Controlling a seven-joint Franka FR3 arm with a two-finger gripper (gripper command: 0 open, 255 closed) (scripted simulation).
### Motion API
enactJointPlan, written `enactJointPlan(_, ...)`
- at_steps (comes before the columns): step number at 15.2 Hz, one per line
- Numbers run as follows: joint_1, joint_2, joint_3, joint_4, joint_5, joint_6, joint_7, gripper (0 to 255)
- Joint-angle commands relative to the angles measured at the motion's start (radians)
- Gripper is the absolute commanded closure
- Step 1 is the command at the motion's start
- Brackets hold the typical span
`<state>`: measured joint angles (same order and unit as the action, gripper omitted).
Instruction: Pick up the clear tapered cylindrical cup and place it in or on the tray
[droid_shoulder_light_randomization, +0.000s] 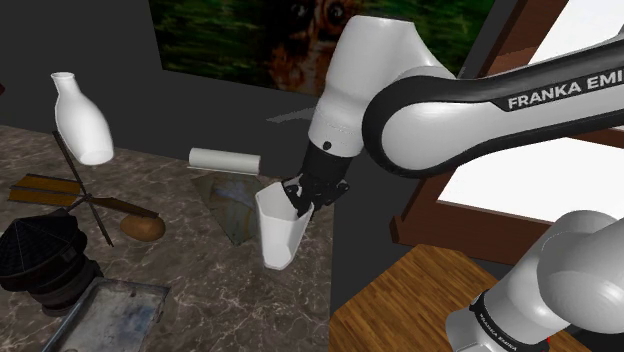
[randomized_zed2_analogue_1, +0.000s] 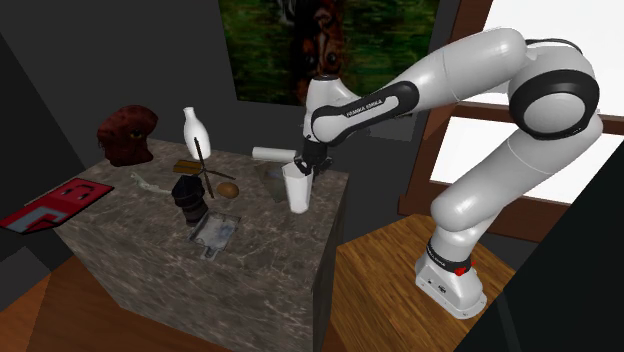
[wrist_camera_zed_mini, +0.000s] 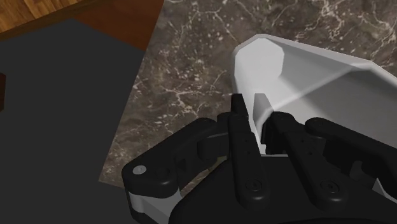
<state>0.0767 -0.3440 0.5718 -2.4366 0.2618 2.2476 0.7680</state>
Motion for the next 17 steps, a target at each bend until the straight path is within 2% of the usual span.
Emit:
enactJointPlan(1,0.001,-0.016,-0.009,0.019,0.002,-0.035,-0.003,255)
enactJointPlan(14,0.0,-0.074,-0.048,0.148,-0.004,-0.22,-0.005,255)
enactJointPlan(17,-0.005,0.007,0.019,0.243,-0.036,-0.226,0.081,255)
